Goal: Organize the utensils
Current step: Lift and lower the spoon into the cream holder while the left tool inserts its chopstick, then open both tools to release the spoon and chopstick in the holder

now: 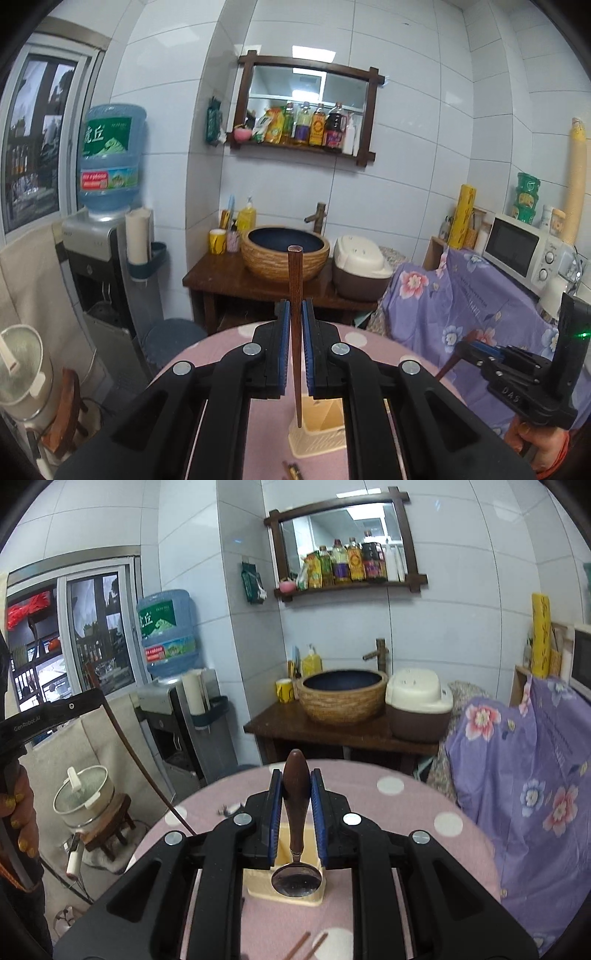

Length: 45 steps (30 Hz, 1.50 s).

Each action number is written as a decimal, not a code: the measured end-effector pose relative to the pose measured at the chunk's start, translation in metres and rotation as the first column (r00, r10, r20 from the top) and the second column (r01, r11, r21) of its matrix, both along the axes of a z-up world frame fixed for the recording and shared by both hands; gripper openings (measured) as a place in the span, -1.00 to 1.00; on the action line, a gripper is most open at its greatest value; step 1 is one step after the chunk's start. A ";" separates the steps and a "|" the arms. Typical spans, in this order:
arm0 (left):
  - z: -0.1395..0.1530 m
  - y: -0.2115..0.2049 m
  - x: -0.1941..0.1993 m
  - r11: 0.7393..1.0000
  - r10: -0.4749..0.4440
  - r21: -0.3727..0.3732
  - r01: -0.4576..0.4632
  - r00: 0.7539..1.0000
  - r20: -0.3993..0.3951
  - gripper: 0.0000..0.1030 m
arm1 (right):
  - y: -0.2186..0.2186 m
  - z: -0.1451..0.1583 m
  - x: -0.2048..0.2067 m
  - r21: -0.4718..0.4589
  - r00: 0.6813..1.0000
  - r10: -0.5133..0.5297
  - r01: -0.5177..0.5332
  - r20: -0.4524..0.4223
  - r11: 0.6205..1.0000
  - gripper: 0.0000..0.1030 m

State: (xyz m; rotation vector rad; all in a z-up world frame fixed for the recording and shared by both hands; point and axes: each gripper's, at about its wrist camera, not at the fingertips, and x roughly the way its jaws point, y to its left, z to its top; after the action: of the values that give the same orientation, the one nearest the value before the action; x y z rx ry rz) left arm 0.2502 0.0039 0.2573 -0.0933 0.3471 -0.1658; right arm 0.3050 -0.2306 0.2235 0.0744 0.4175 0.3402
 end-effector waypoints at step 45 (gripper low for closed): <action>-0.188 0.001 -0.015 0.999 0.042 0.036 -0.037 0.987 -0.156 0.81 | 0.008 -0.150 -0.040 -0.095 0.982 -0.188 0.185 -0.019 0.978 0.47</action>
State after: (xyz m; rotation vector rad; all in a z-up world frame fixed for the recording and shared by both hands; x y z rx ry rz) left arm 0.2352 0.0049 0.0692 -0.0806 0.5048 -0.1138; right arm 0.2654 -0.2230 0.0737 0.0272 0.4495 0.1345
